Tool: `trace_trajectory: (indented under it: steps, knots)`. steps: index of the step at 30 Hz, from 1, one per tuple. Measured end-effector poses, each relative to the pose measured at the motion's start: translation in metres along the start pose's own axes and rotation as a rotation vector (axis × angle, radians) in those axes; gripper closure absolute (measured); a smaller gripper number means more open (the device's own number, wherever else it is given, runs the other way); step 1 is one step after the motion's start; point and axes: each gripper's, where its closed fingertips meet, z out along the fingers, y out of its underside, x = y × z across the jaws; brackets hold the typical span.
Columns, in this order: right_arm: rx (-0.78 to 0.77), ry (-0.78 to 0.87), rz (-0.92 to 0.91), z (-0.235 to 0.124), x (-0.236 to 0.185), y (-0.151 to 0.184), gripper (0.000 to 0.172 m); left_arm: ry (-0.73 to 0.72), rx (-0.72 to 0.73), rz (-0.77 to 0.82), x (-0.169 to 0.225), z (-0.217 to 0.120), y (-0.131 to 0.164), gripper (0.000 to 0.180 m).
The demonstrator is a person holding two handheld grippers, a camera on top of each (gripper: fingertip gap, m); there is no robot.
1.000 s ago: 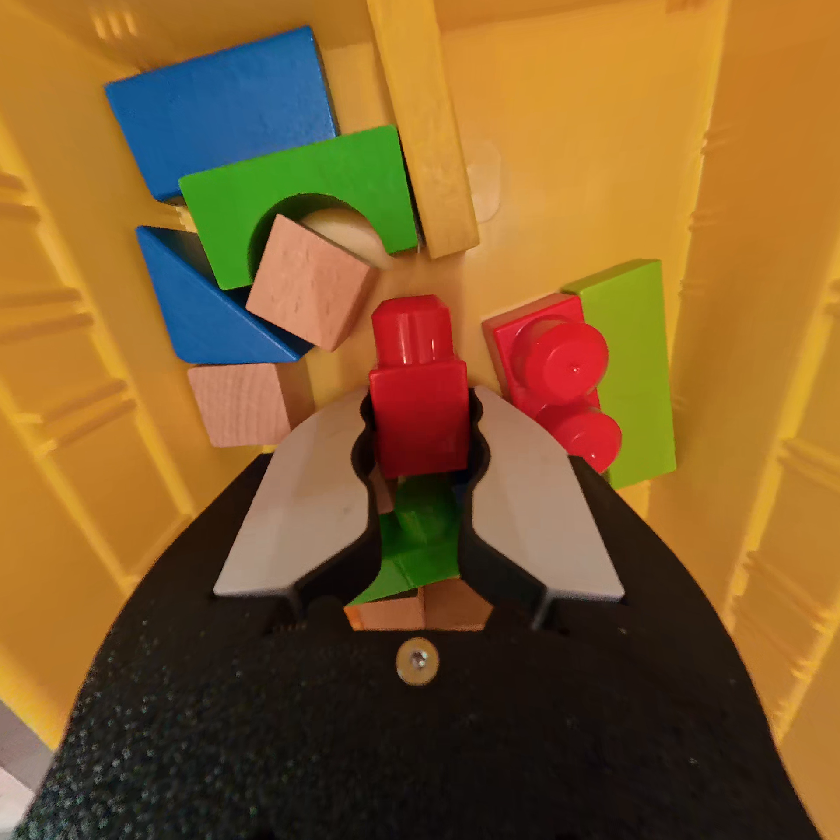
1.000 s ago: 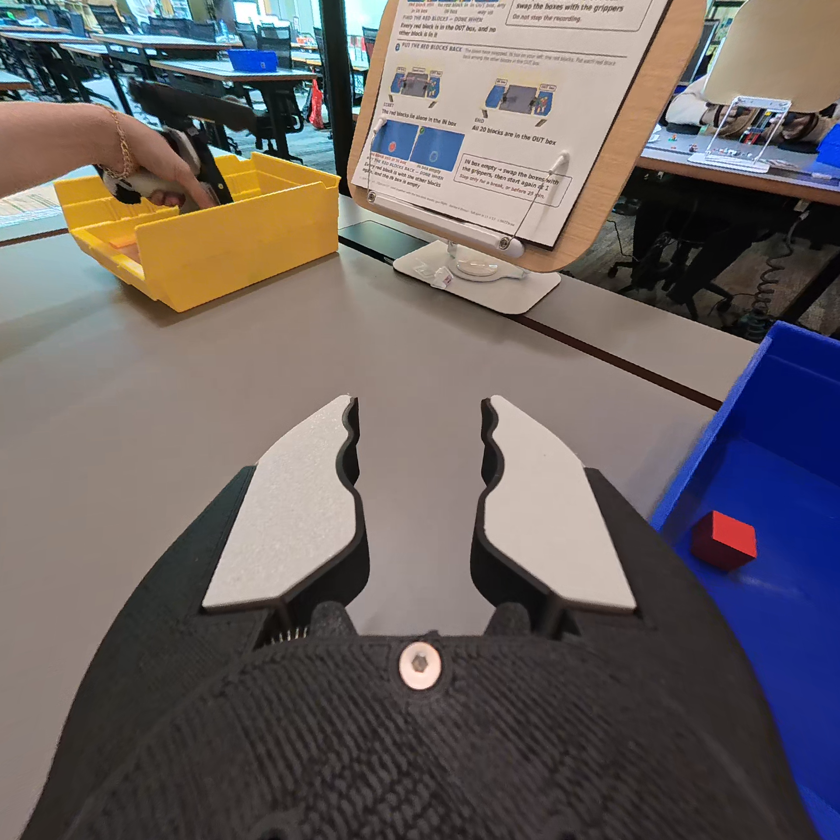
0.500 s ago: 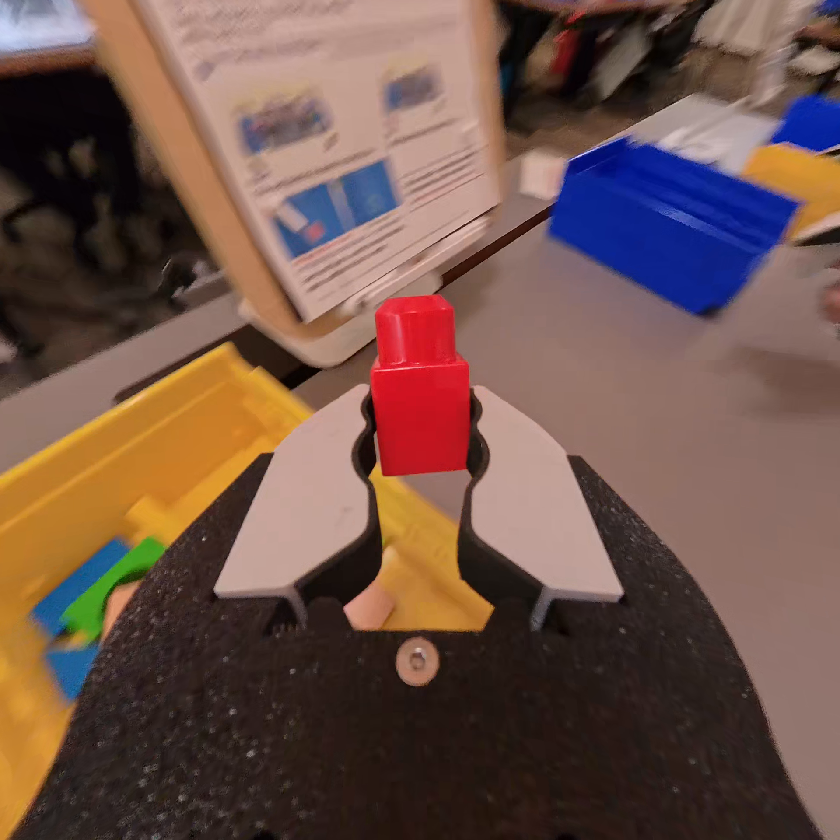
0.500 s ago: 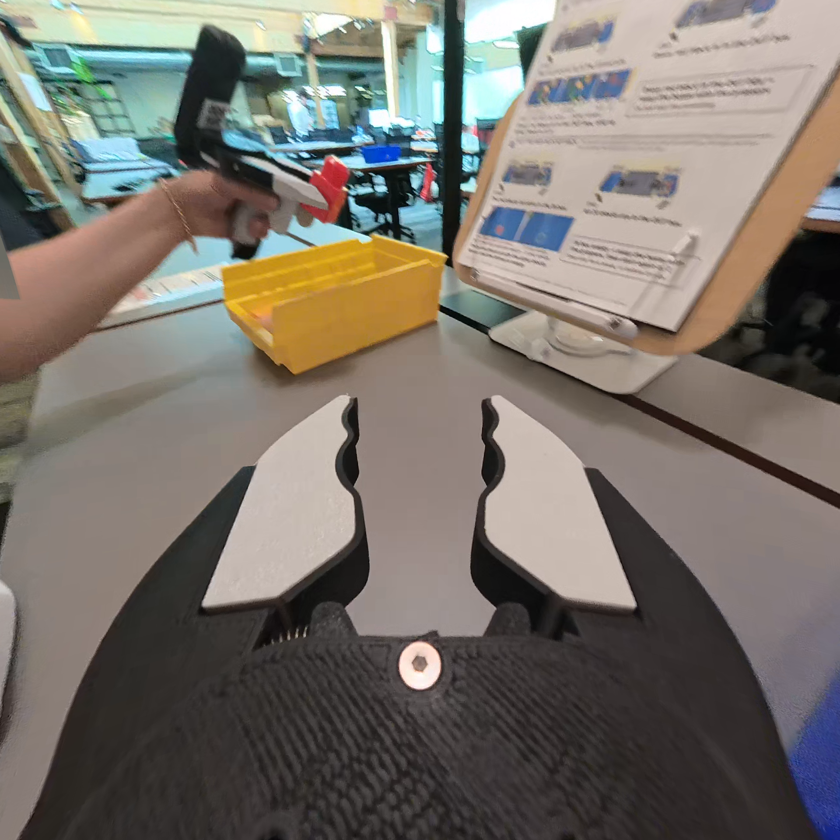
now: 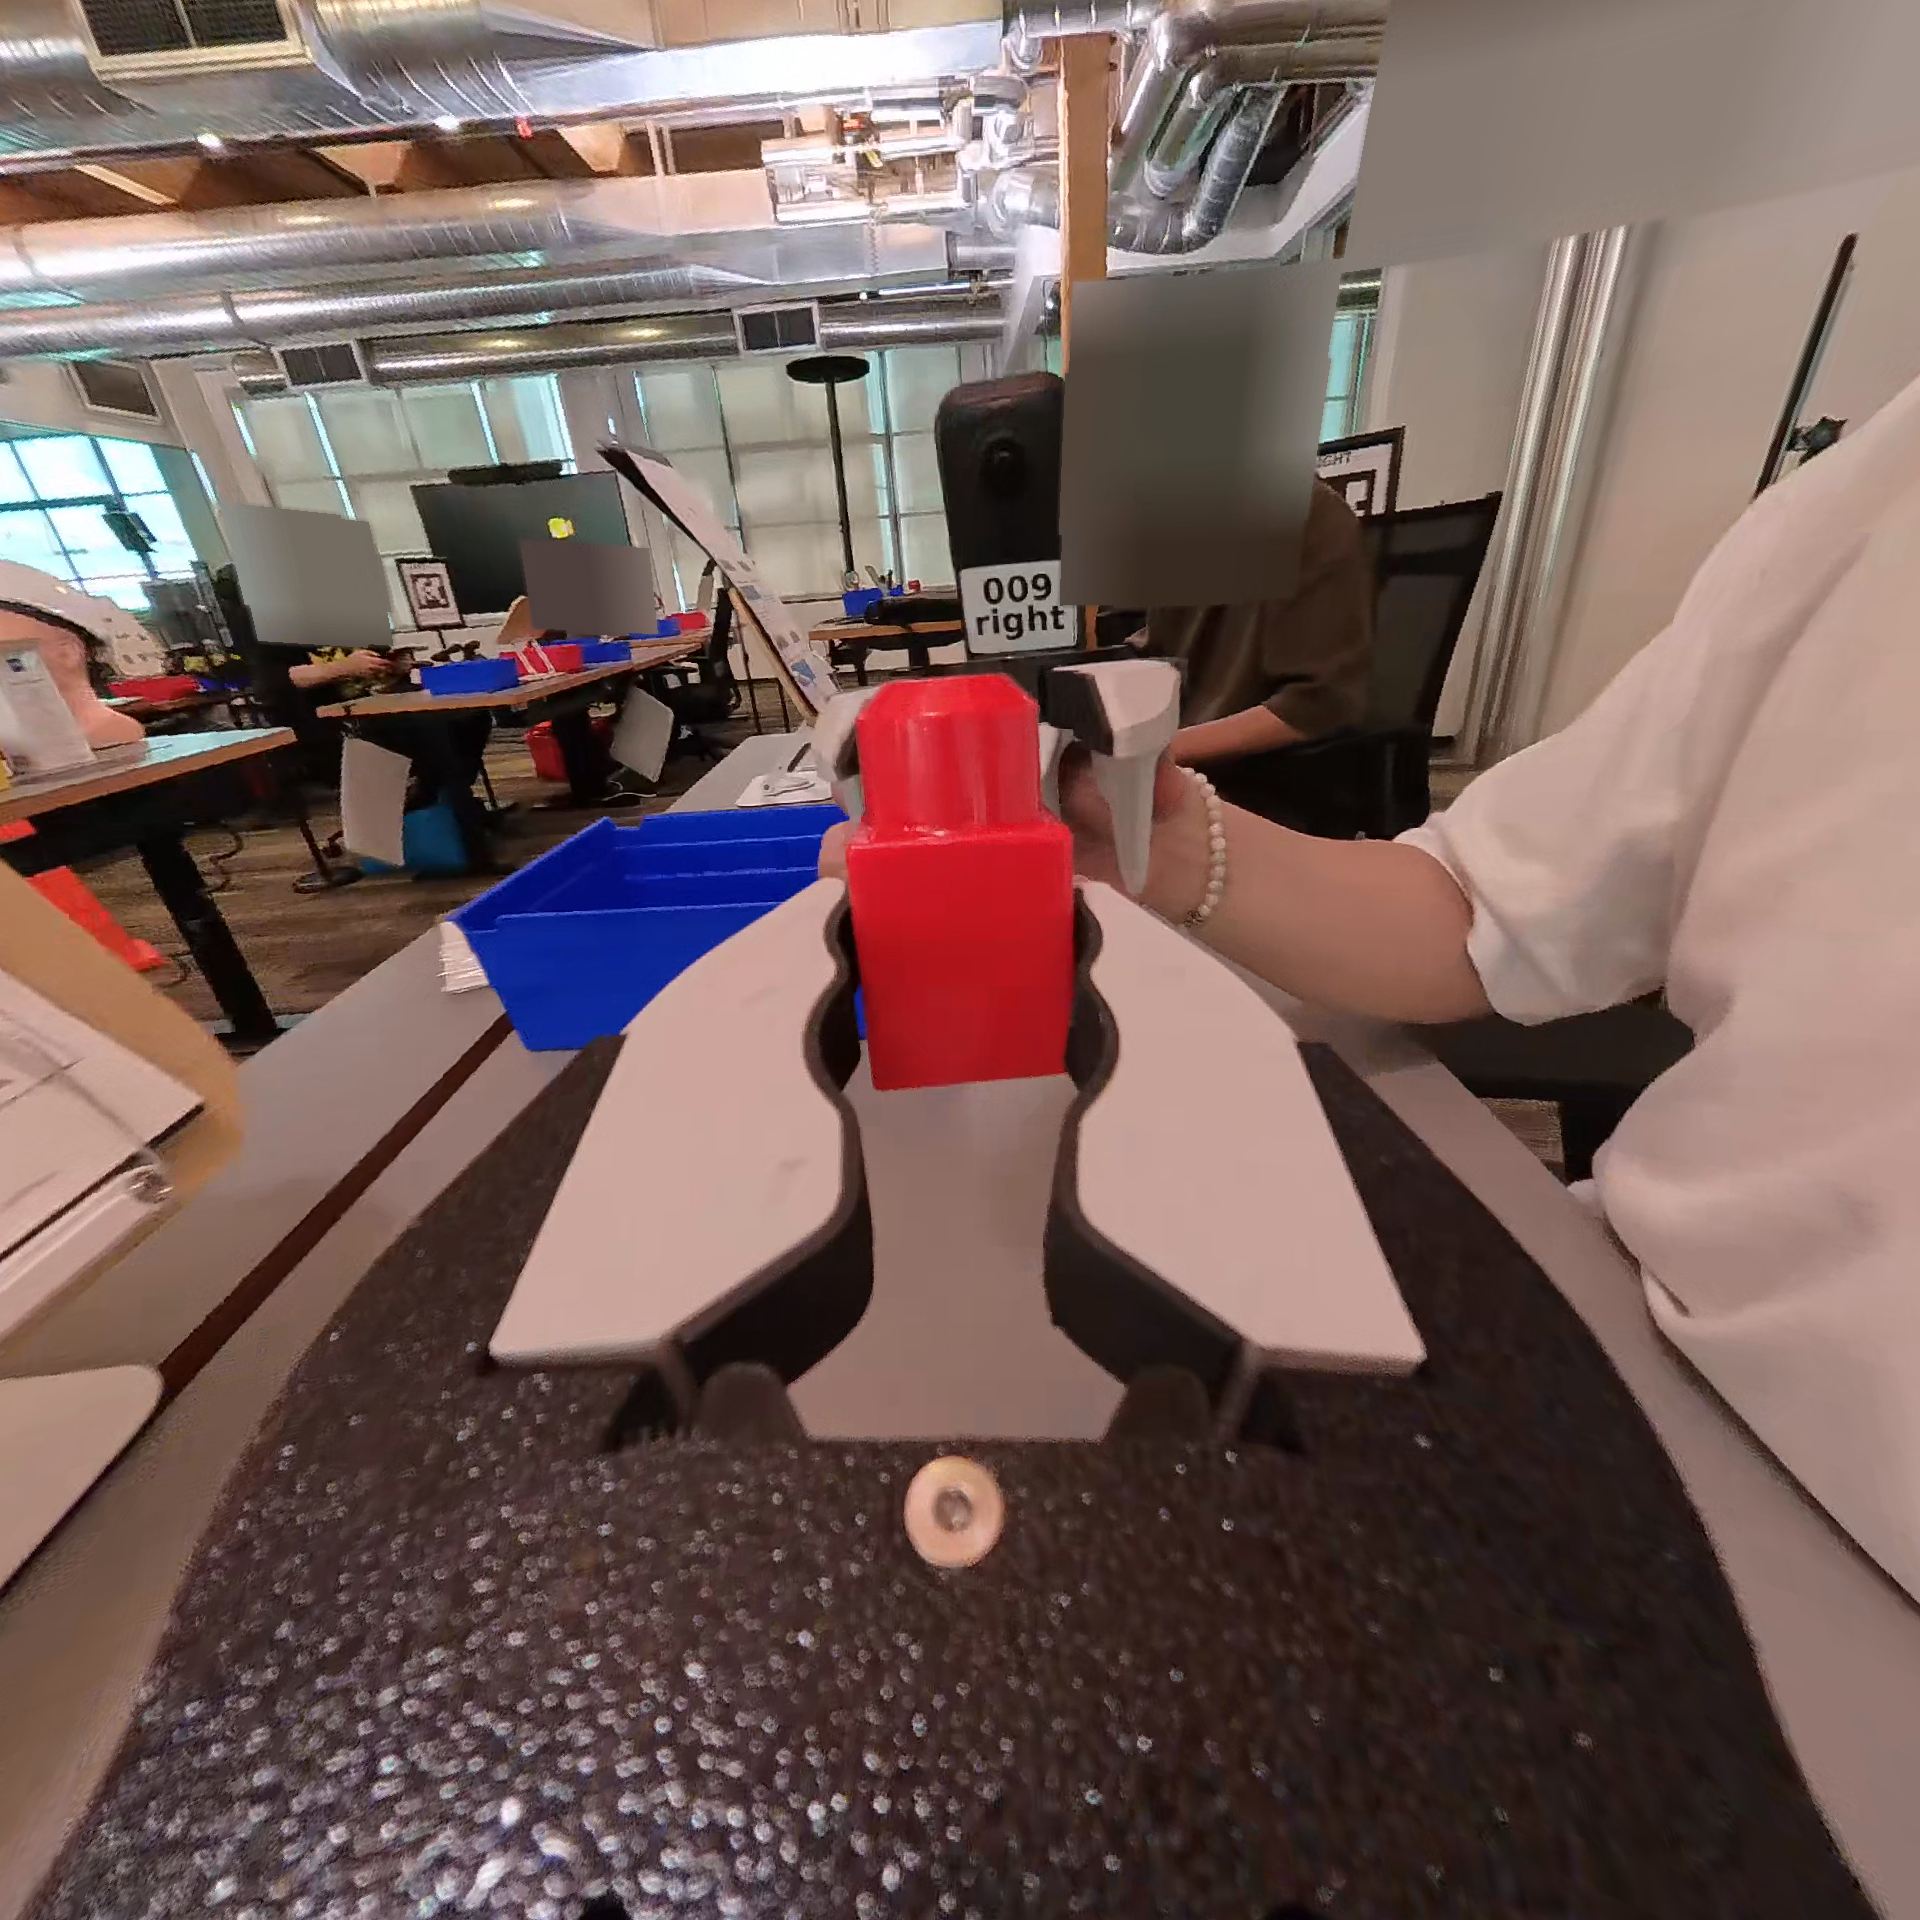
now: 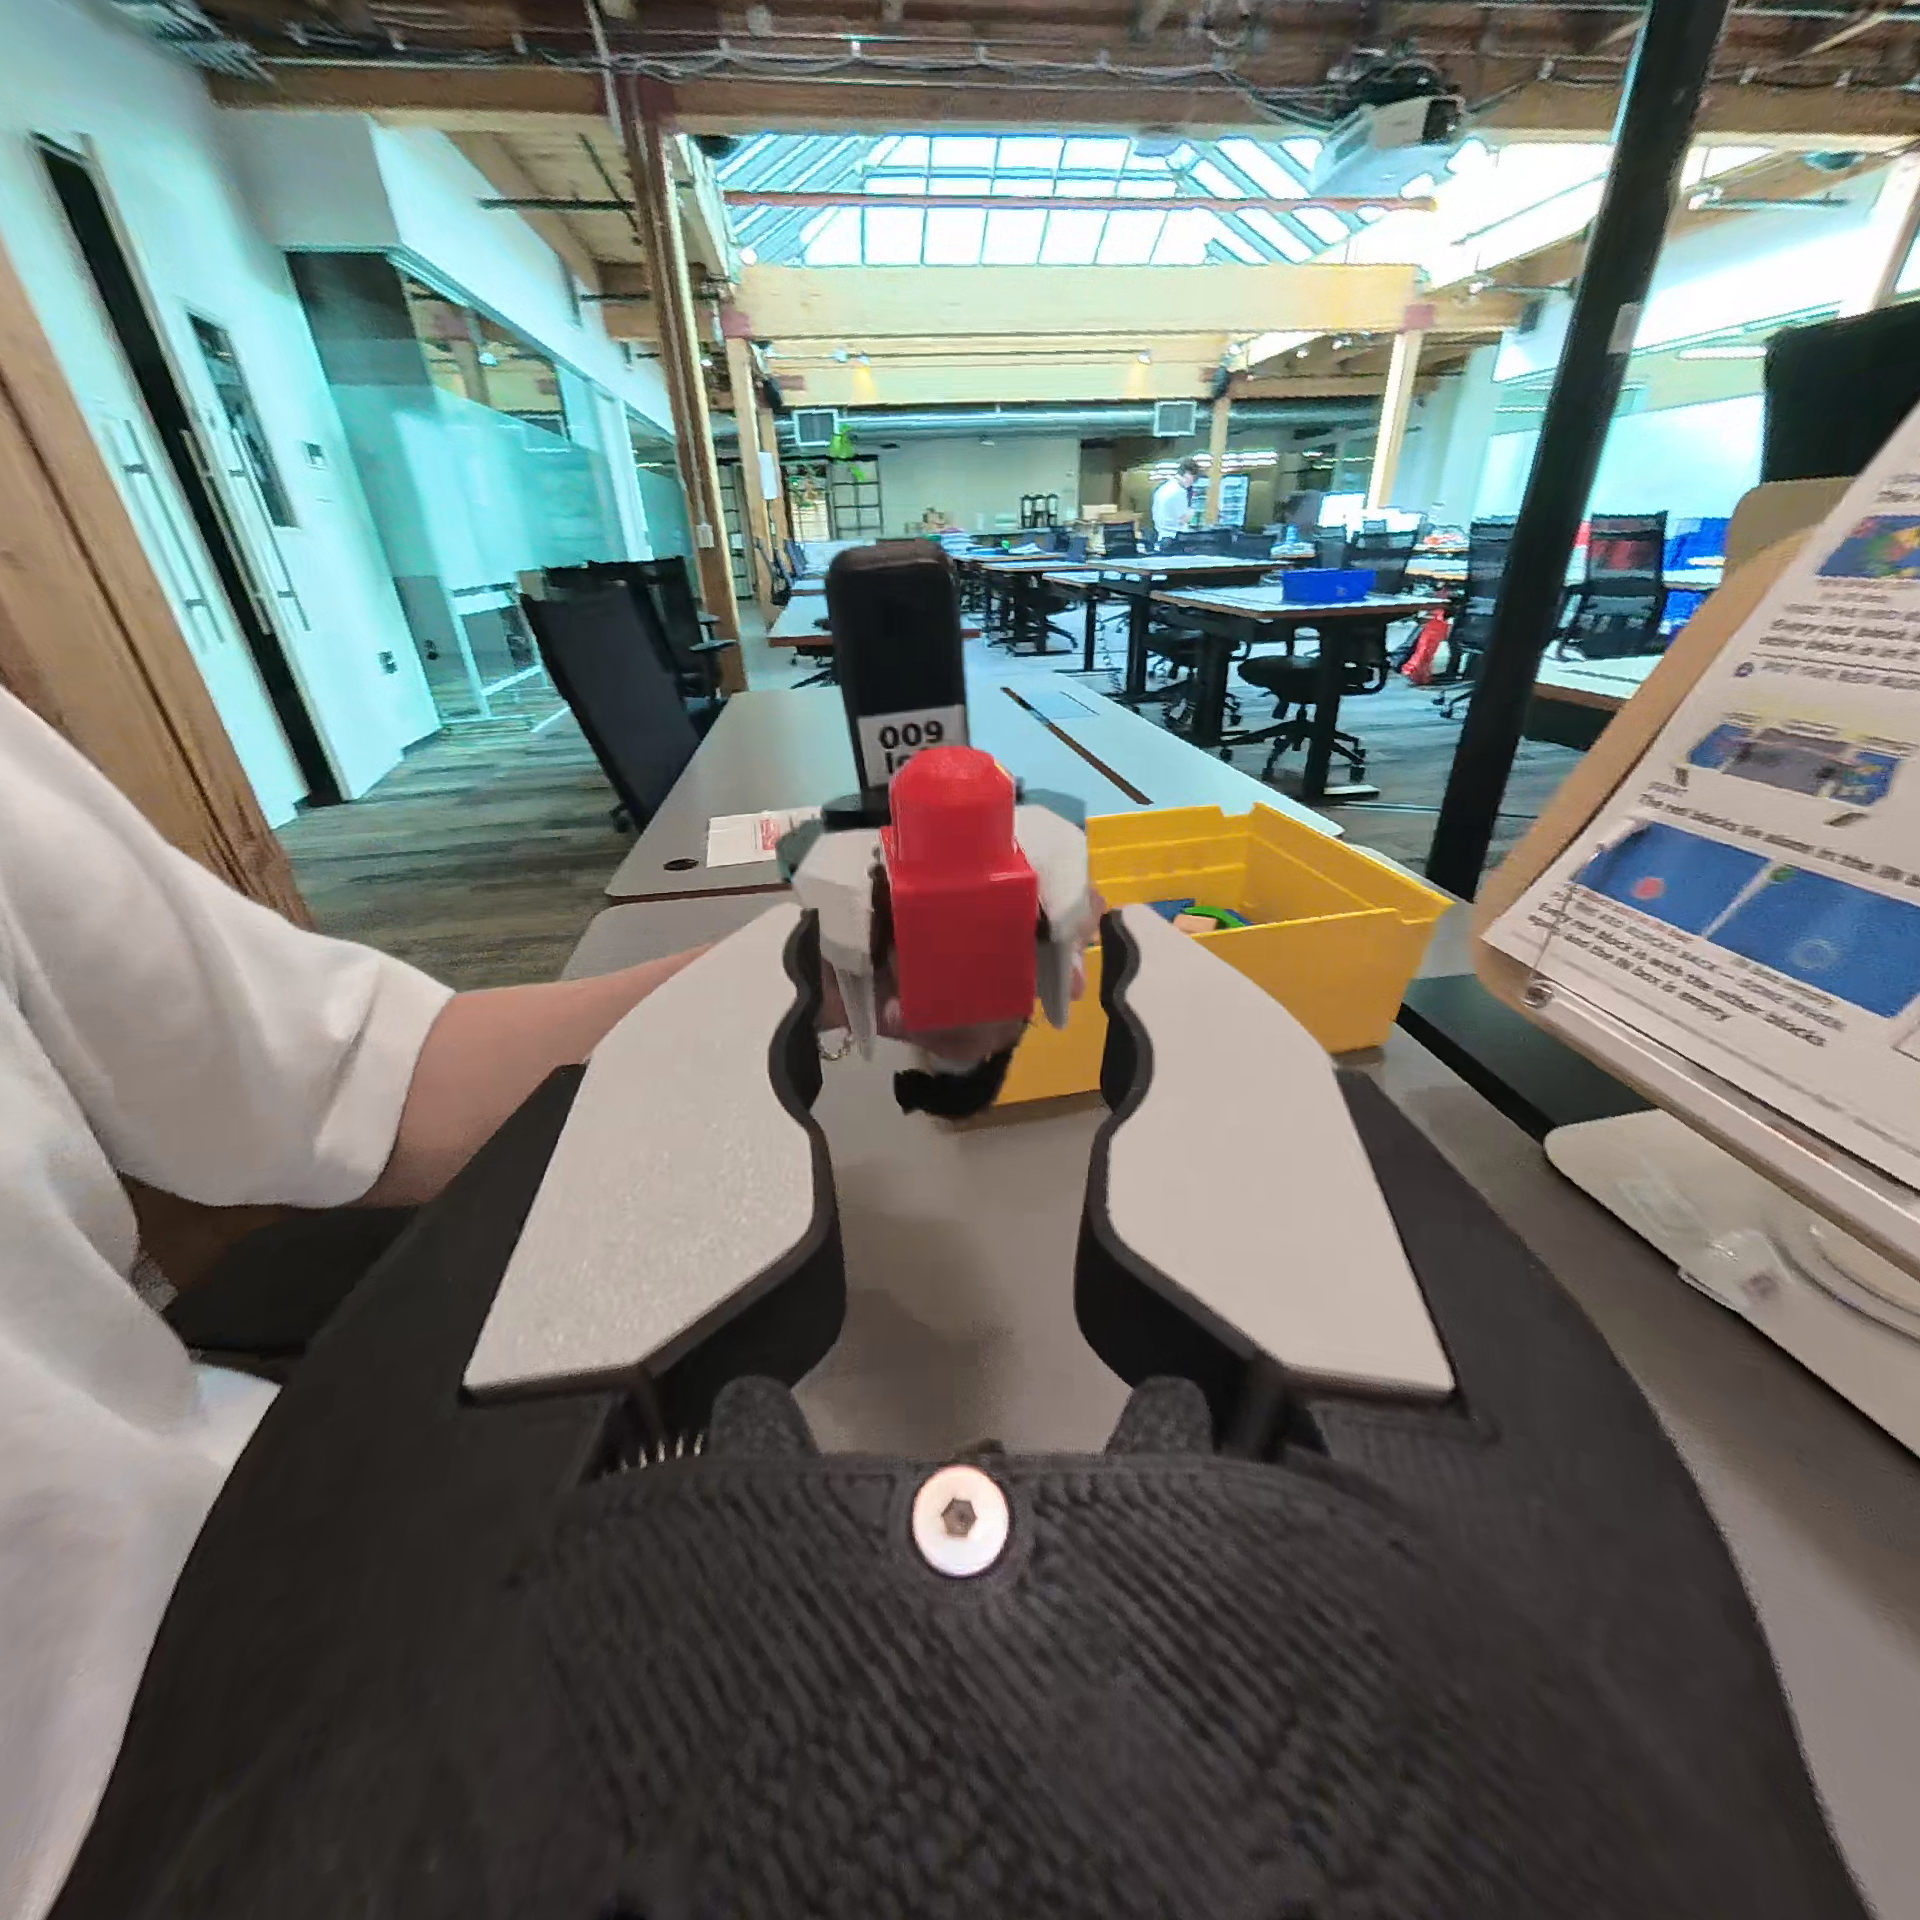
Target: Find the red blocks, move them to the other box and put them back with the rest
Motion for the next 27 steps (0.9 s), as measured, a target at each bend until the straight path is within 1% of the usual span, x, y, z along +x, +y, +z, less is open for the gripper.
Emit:
trace_trajectory:
  steps: [3,5,8,9,10,12,16,20,22,24,25,27]
  knots:
    - [-0.031,-0.004,-0.009,0.003,-0.002,0.009,0.125,0.036,0.002,-0.007,0.006,0.016,0.008,0.144]
    - [-0.048,-0.006,-0.023,0.002,-0.003,0.014,0.125,0.06,-0.017,-0.009,0.01,0.023,0.014,0.144]
    - [-0.071,0.009,-0.039,0.0,-0.001,0.018,0.126,0.083,-0.013,-0.019,0.015,0.03,0.014,0.144]
    - [-0.074,0.003,-0.042,0.0,-0.002,0.019,0.128,0.08,0.0,-0.018,0.015,0.031,0.013,0.144]
    - [-0.073,-0.003,-0.044,0.0,-0.003,0.019,0.134,0.071,0.006,-0.018,0.014,0.032,0.012,0.144]
    - [-0.066,-0.005,-0.057,-0.001,-0.004,0.019,0.138,0.064,0.01,-0.026,0.013,0.032,0.012,0.144]
    - [-0.105,0.007,-0.09,-0.002,-0.002,0.023,0.138,0.021,-0.015,-0.026,0.01,0.034,0.018,0.144]
    - [-0.136,0.058,-0.107,-0.007,0.004,0.023,0.138,-0.075,-0.042,-0.011,0.004,0.036,0.022,0.143]
    - [-0.14,0.122,-0.104,-0.017,0.014,0.016,0.138,-0.136,-0.062,0.001,-0.001,0.037,0.022,0.135]
    - [-0.153,0.271,-0.073,-0.042,0.038,0.006,0.138,-0.211,-0.106,0.009,-0.007,0.035,0.027,0.129]
    - [-0.183,0.386,-0.034,-0.062,0.055,0.003,0.138,-0.259,-0.137,0.008,-0.01,0.032,0.032,0.129]
    - [-0.254,0.611,0.027,-0.115,0.086,-0.004,0.138,-0.343,-0.203,0.01,-0.013,0.024,0.044,0.125]
